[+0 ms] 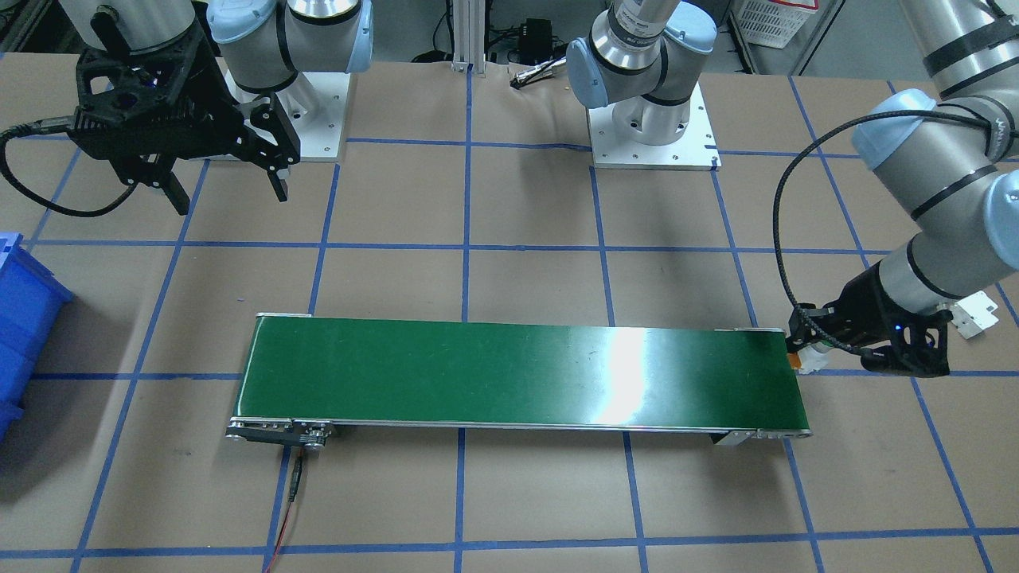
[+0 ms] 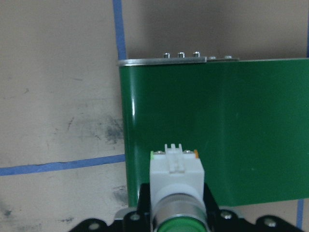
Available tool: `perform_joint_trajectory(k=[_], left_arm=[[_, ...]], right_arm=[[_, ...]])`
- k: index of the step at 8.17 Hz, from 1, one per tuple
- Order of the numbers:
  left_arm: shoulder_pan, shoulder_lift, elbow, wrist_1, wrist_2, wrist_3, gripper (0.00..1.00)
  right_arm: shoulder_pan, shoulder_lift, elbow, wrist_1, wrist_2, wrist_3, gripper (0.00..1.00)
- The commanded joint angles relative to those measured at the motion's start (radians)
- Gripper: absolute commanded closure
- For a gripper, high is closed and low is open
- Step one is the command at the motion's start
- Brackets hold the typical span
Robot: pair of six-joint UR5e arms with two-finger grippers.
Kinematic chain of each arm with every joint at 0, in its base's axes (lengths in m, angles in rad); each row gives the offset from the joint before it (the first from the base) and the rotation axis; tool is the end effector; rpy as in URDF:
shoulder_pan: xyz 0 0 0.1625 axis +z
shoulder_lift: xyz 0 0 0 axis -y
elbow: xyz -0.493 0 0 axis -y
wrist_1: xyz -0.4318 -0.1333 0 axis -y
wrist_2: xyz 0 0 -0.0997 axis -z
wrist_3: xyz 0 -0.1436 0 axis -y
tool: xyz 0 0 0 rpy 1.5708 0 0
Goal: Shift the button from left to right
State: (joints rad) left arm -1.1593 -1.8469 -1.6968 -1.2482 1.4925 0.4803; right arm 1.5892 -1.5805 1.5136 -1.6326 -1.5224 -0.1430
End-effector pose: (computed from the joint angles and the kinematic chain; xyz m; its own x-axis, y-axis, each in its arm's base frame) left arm 0.1154 -0.6258 0.3172 -0.9924 0.0634 0.1058 0.0674 0.9971 0.0344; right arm 0.1502 -0.5407 0.5549 -0.9858 -0.1656 -0.0292 -0.1604 0.9779 -0.1339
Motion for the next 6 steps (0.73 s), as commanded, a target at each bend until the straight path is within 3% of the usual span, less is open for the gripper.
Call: perform_joint_trajectory(k=[1, 4, 6], left_arm=[[-0.026, -0.047, 0.002, 0.004, -0.028, -0.046, 1.00], [-0.026, -0.106, 0.003, 0.006, 0.047, -0.045, 1.00], [-0.031, -0.103, 0.003, 0.004, 0.048, -0.060, 1.00]], right_arm=[[0.000, 0.001, 0.002, 0.005, -0.004, -0.006, 0.00], [0.000, 0.001, 0.005, 0.028, -0.002, -0.006, 0.00], [0.000, 0.001, 0.005, 0.031, -0.002, -0.006, 0.00]])
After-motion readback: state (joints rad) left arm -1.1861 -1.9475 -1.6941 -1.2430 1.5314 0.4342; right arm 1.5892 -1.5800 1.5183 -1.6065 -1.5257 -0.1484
